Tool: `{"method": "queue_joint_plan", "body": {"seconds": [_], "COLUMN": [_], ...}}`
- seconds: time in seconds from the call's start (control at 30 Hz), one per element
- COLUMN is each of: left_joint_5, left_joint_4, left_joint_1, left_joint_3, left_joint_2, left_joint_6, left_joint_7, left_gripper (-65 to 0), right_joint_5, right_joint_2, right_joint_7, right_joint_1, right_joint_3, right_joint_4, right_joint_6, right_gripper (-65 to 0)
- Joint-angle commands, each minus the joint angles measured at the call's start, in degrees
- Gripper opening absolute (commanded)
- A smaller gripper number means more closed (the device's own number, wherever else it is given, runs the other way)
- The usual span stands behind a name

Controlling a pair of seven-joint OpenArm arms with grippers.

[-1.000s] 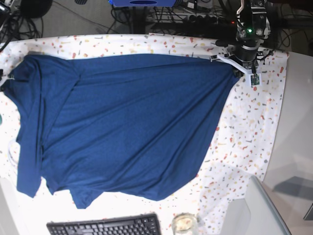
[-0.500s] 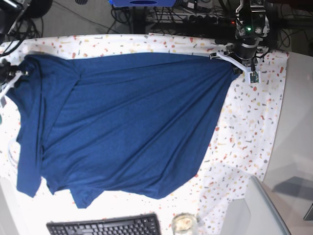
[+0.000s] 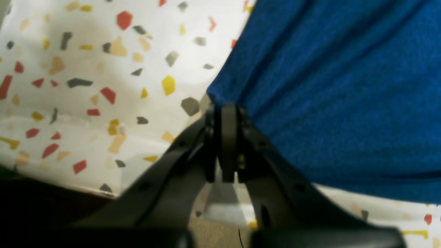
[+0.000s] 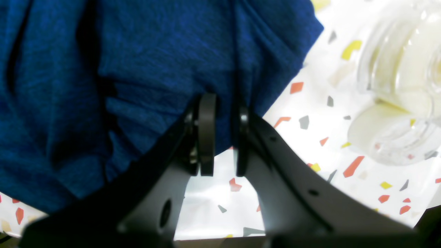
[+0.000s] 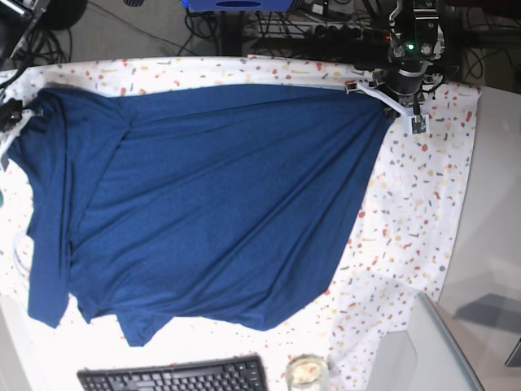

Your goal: Layout the t-shirt on the table in an organized manner, then fold the t-shirt properly

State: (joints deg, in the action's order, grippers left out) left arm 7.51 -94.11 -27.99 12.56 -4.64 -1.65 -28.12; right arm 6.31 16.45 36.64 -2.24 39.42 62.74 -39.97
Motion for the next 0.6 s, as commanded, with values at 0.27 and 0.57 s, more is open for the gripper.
{"method": "queue_joint_plan", "body": {"seconds": [0.27, 0.57], "left_joint_5": [-0.1, 0.1], "left_joint_4": [-1.9, -14.3], "left_joint_1": [-0.4, -2.2], "left_joint_3": [2.1, 8.3], "left_joint_2": [-0.8, 1.3], "left_joint_6": [-0.5, -0.5], "left_joint_7": [0.8, 0.8], "left_gripper": [-18.9, -16.9], "right_joint_5": [0.1, 0.1], "right_joint_2": [1.5, -1.8], "right_joint_7": [-0.3, 0.1], "right_joint_1": [0.3, -3.6], "right_joint_3": [5.5, 6.8], "right_joint_4": [2.3, 17.8], "right_joint_6": [0.0, 0.0], "right_gripper": [-57.6, -57.3]}}
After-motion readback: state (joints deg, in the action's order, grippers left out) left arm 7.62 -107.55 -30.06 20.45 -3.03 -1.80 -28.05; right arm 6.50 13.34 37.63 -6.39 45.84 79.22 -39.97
